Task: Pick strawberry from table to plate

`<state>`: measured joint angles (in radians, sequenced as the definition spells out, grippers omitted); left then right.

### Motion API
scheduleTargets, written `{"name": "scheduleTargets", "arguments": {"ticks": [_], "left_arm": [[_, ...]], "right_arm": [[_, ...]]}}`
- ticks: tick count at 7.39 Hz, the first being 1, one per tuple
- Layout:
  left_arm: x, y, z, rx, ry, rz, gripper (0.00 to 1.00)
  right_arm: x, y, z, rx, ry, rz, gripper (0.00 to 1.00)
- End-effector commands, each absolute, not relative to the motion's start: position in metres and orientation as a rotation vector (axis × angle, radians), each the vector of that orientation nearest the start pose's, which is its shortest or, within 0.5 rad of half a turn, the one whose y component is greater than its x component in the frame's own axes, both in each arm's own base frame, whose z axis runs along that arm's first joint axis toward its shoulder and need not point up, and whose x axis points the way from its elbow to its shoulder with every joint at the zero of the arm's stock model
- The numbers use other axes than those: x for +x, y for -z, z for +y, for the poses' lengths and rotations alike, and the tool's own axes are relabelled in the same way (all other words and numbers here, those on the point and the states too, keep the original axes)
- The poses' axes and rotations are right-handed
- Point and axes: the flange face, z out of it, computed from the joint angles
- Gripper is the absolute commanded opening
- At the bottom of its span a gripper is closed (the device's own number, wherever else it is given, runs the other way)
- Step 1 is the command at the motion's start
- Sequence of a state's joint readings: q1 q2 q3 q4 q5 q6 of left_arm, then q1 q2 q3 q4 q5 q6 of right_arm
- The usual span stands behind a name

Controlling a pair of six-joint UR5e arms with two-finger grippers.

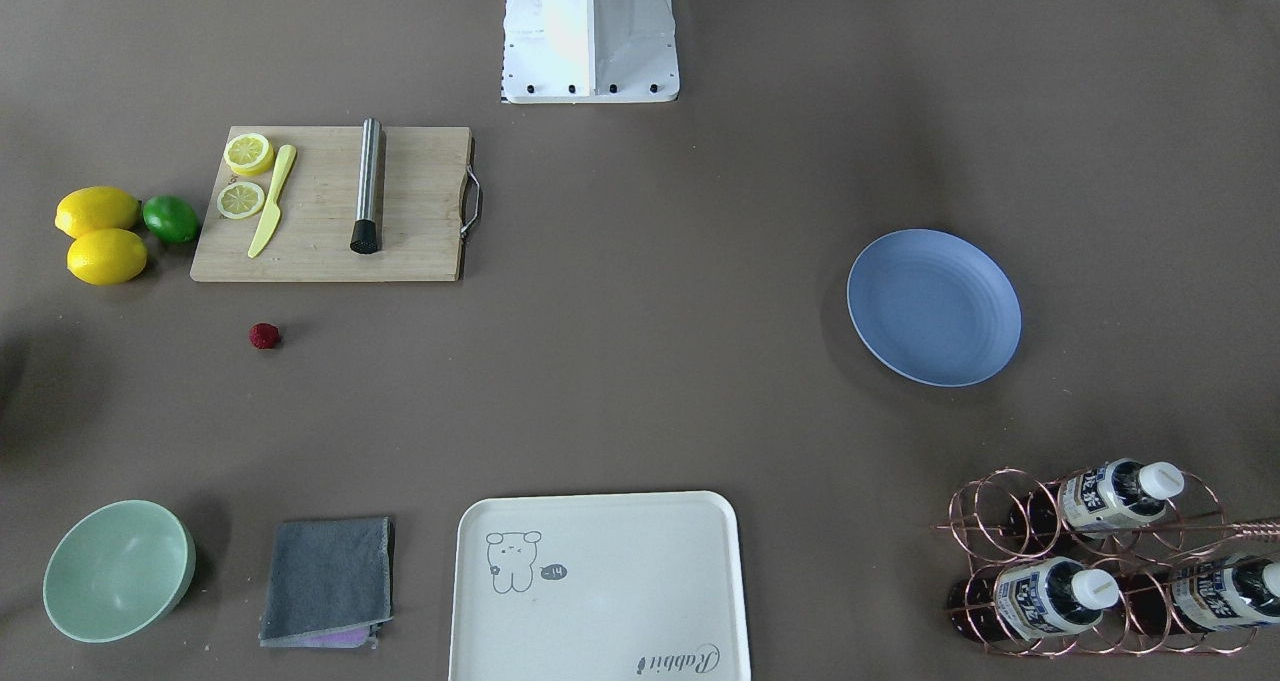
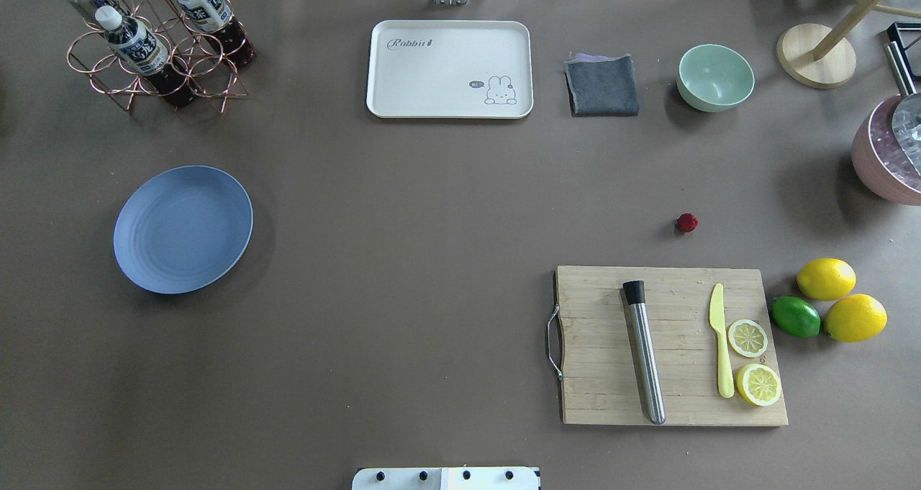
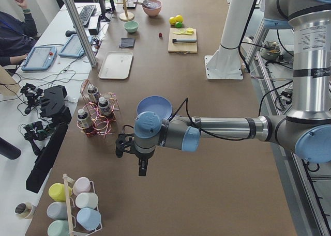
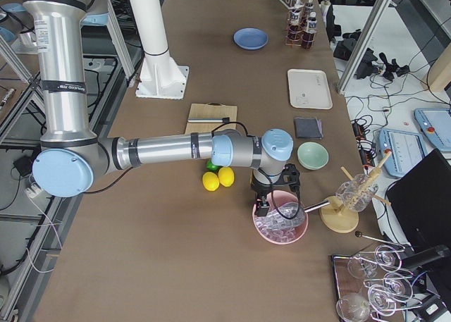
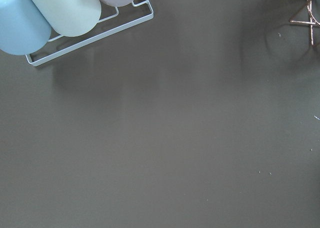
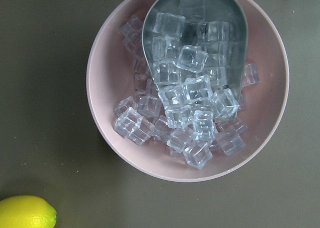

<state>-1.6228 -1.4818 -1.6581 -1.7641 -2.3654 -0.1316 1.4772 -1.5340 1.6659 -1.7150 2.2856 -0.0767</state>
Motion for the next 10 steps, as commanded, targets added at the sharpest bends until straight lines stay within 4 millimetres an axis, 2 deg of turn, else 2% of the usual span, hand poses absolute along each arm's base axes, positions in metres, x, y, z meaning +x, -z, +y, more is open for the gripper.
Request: {"name": "scheduleTargets", "arguments": {"ticks": [1, 4, 8, 9, 10], "left_arm": [[-0.086, -0.636, -0.462, 0.150, 0.098, 0.799, 0.98], [-0.086, -0.637, -0.462, 0.160, 0.090, 0.800, 0.98], [-0.088, -0.602, -0.485, 0.252, 0.056, 0.810, 0.98], [-0.086, -0.605, -0.486, 0.265, 0.033, 0.806, 0.98], [-0.084, -0.605, -0.487, 0.301, -0.031, 0.798, 0.98]], "right_arm": [[0.021, -0.612, -0.507, -0.016, 0.159, -0.716, 1.00], [0.021, -0.610, -0.508, -0.012, 0.161, -0.716, 1.00], [0.020, -0.607, -0.510, -0.008, 0.161, -0.717, 1.00], [0.020, -0.606, -0.510, -0.007, 0.161, -0.717, 1.00], [0.020, -0.594, -0.512, 0.025, 0.174, -0.716, 1.00]]}}
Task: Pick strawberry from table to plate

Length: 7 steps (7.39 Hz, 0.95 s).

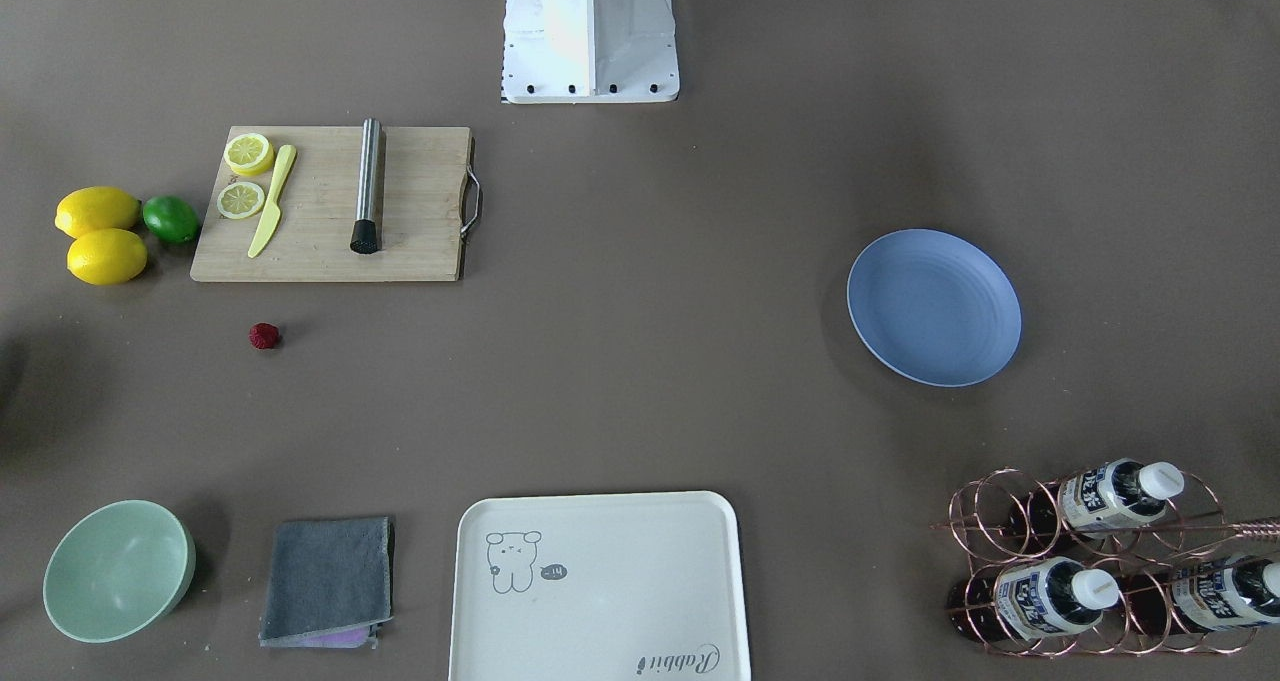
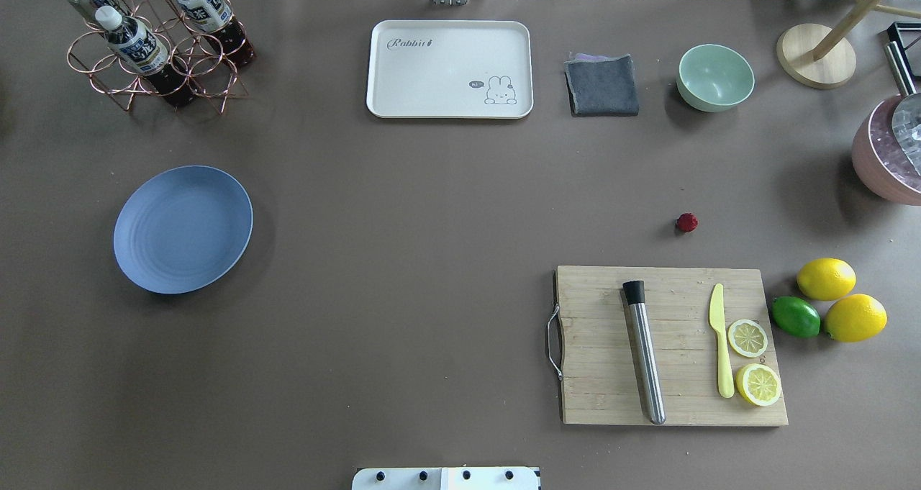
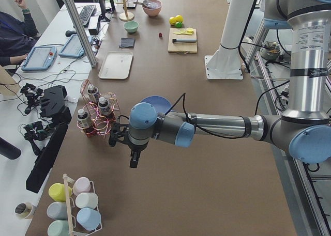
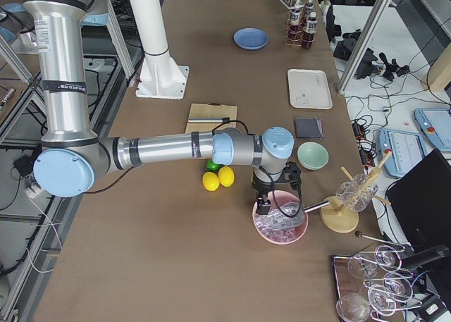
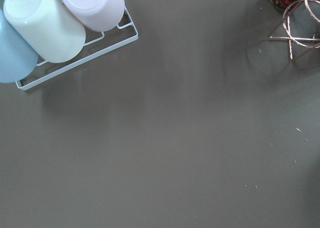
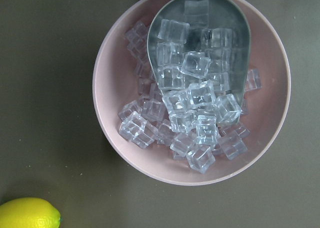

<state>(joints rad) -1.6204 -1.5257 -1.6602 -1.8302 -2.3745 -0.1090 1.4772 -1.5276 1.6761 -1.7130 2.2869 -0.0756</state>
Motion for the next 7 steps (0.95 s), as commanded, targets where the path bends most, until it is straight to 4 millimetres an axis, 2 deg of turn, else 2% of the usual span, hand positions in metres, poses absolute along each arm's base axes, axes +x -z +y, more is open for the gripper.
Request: {"name": "scheduleTargets", "arguments": {"ticks": [1, 2, 3, 4, 5, 6, 7], "left_arm": [[-0.083, -0.584, -0.504, 0.337, -0.041, 0.799, 0.98], [-0.080, -0.566, -0.518, 0.356, -0.029, 0.805, 0.98], [-0.047, -0.538, -0.547, 0.388, -0.107, 0.811, 0.98], [-0.016, -0.514, -0.565, 0.394, -0.148, 0.827, 0.98], [0.007, -0.506, -0.565, 0.342, -0.074, 0.859, 0.98], [0.035, -0.504, -0.562, 0.325, -0.044, 0.891, 0.99], [0.079, -0.506, -0.558, 0.271, -0.026, 0.918, 0.99]], "right_arm": [[0.020, -0.573, -0.521, 0.132, 0.211, -0.709, 1.00], [0.018, -0.544, -0.543, 0.183, 0.173, -0.715, 1.00], [0.016, -0.533, -0.547, 0.202, 0.171, -0.729, 1.00], [0.010, -0.525, -0.547, 0.213, 0.186, -0.786, 1.00], [0.004, -0.516, -0.549, 0.274, 0.215, -0.793, 1.00], [-0.018, -0.505, -0.554, 0.293, 0.229, -0.813, 1.00], [-0.058, -0.491, -0.560, 0.266, 0.229, -0.827, 1.00]]}}
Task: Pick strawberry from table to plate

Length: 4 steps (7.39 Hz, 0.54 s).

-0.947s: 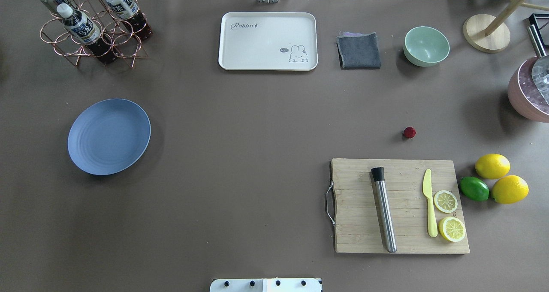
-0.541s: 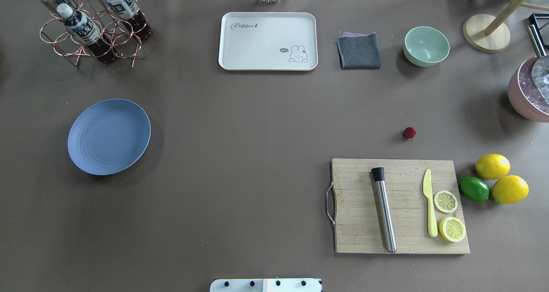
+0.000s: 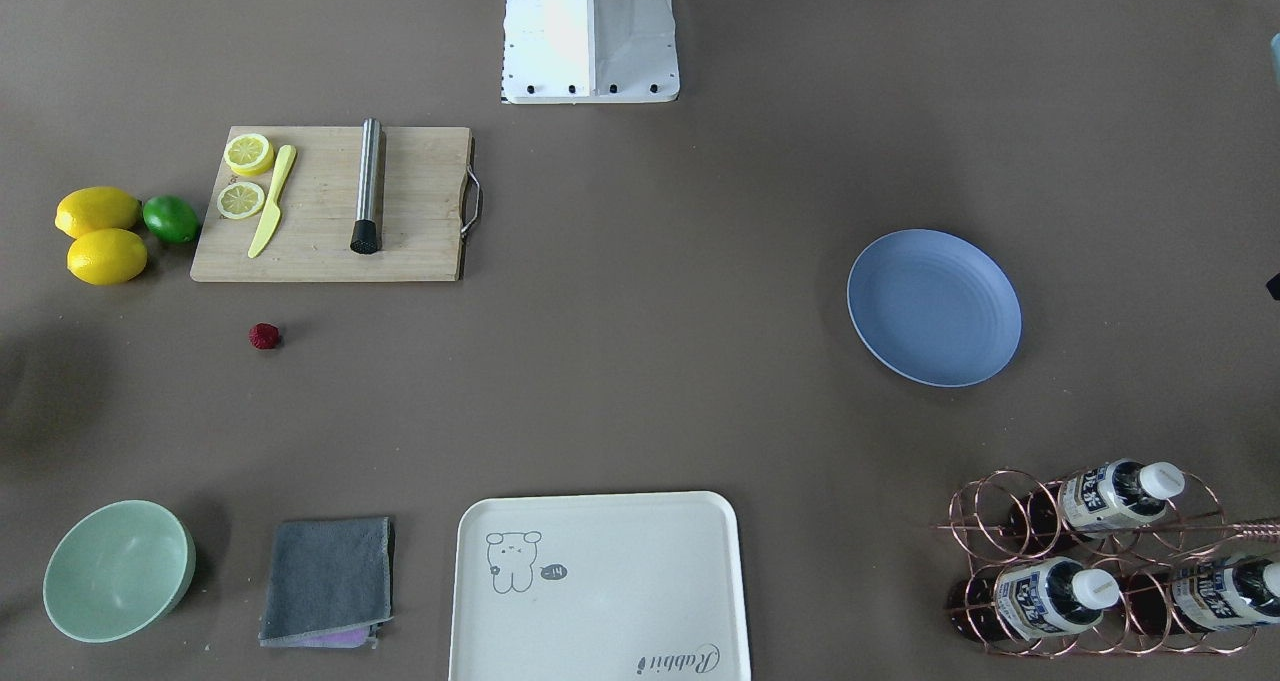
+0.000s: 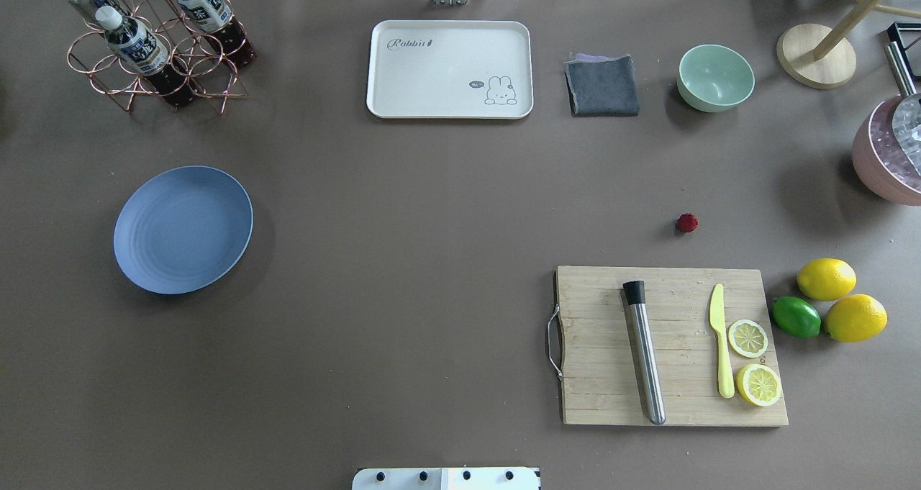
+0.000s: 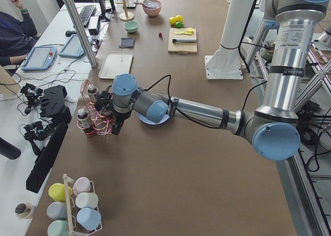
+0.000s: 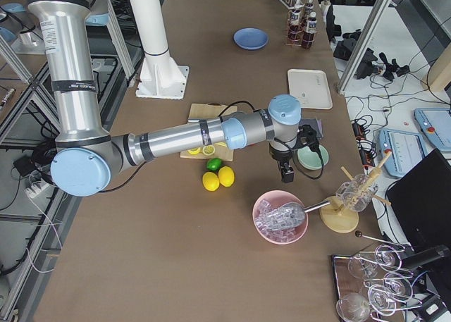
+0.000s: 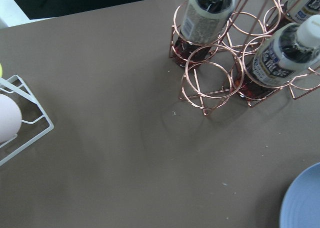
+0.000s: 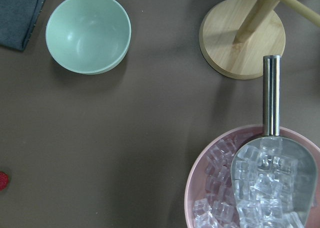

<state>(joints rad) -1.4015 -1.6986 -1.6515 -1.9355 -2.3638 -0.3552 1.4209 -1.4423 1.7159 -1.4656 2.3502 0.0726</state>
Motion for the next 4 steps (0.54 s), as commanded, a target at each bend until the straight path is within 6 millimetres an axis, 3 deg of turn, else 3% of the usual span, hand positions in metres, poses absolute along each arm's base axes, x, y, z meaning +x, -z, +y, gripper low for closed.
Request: {"name": "scheduleTargets", "arguments": {"ticks": [1, 3, 4], "left_arm": [[0.108, -0.505, -0.557, 0.251, -0.016, 0.896, 0.98], [0.160, -0.506, -0.544, 0.185, 0.027, 0.941, 0.91], [0.186, -0.519, -0.540, 0.192, 0.037, 0.947, 0.91]], "right_arm": [[-0.082, -0.479, -0.564, 0.209, 0.144, -0.852, 1.00], [-0.131, -0.465, -0.563, 0.191, 0.056, -0.830, 1.00], [-0.150, -0.463, -0.559, 0.181, 0.050, -0.842, 1.00]]}}
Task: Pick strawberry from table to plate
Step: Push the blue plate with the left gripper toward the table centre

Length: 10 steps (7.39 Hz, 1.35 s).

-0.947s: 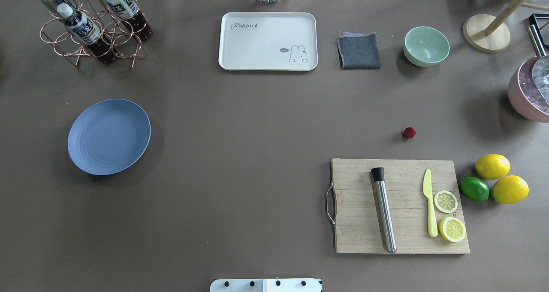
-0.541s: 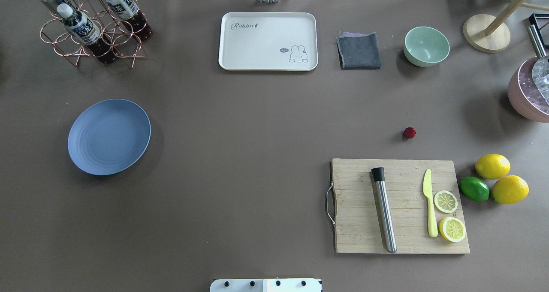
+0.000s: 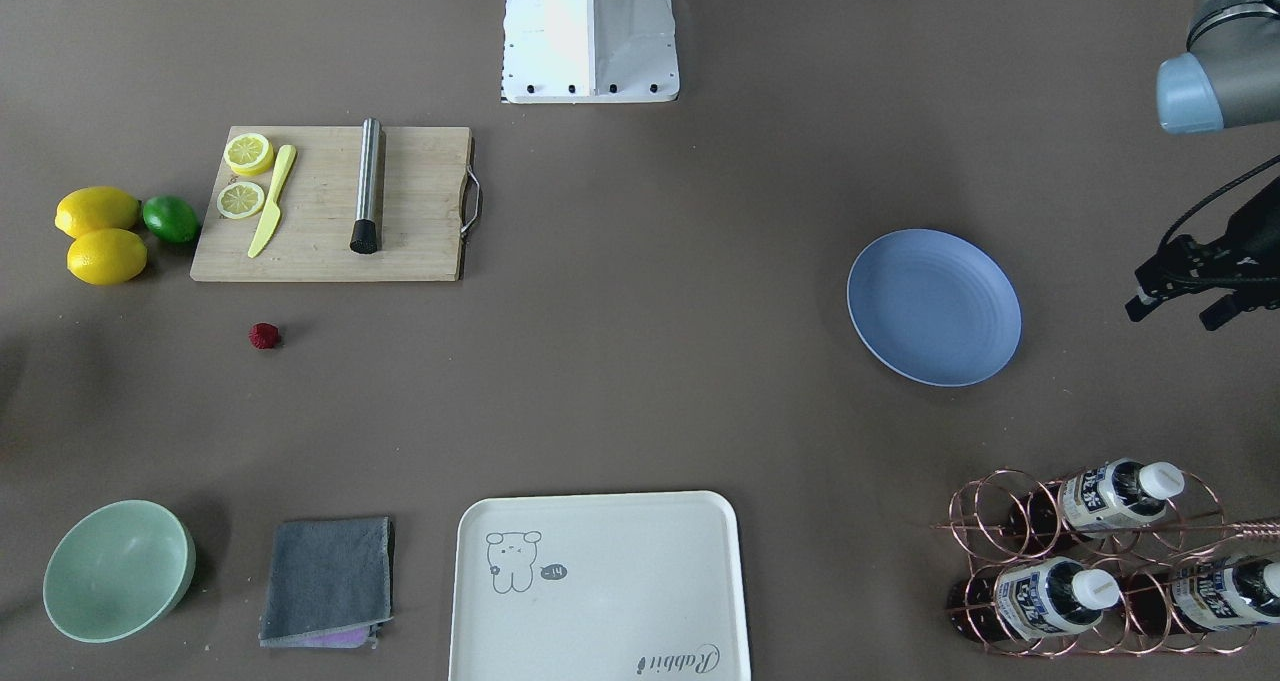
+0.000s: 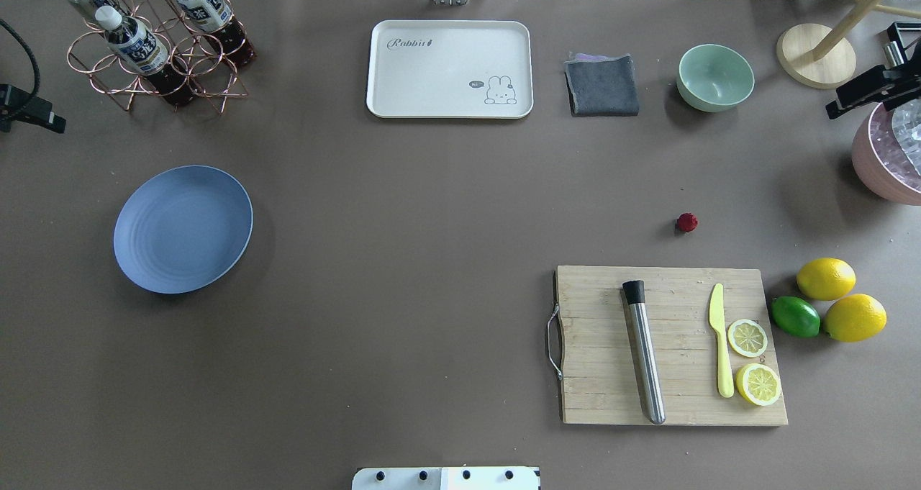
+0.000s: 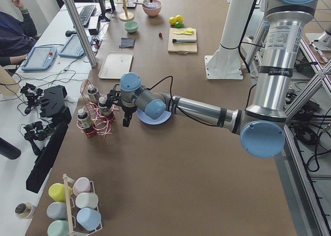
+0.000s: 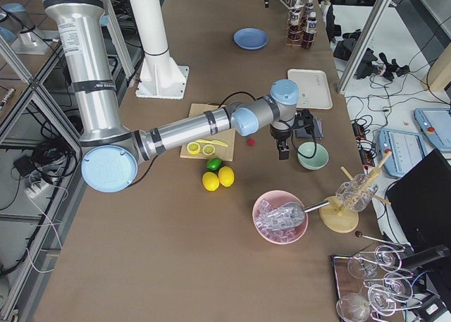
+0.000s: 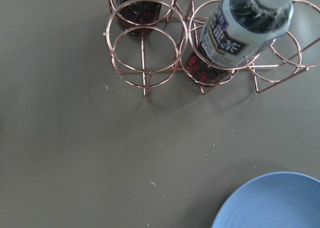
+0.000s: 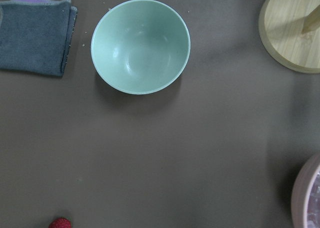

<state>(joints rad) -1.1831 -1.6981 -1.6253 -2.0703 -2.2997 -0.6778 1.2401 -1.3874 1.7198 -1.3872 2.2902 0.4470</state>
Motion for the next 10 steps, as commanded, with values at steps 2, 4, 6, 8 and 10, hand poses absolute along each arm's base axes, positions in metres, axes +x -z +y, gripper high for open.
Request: {"name": "scheduleTargets", "arguments": {"ticks": [2, 4, 6, 8, 10], "left_arm": [[0.247, -0.554, -0.525, 0.183, 0.021, 0.981, 0.91], [0.261, -0.570, -0.515, 0.158, 0.021, 0.992, 0.90], [0.267, -0.578, -0.513, 0.143, 0.014, 0.984, 0.68], [0.268, -0.579, -0.514, 0.141, 0.006, 0.984, 0.24], [0.270, -0.560, -0.515, 0.161, -0.009, 1.010, 0.00]], "right_arm": [[-0.154, -0.460, -0.559, 0.206, 0.060, -0.836, 1.00], [-0.156, -0.462, -0.559, 0.213, 0.062, -0.827, 1.00], [-0.158, -0.464, -0.559, 0.217, 0.061, -0.815, 1.00], [-0.160, -0.465, -0.559, 0.218, 0.061, -0.809, 1.00], [-0.159, -0.467, -0.559, 0.216, 0.060, -0.807, 1.00]]}}
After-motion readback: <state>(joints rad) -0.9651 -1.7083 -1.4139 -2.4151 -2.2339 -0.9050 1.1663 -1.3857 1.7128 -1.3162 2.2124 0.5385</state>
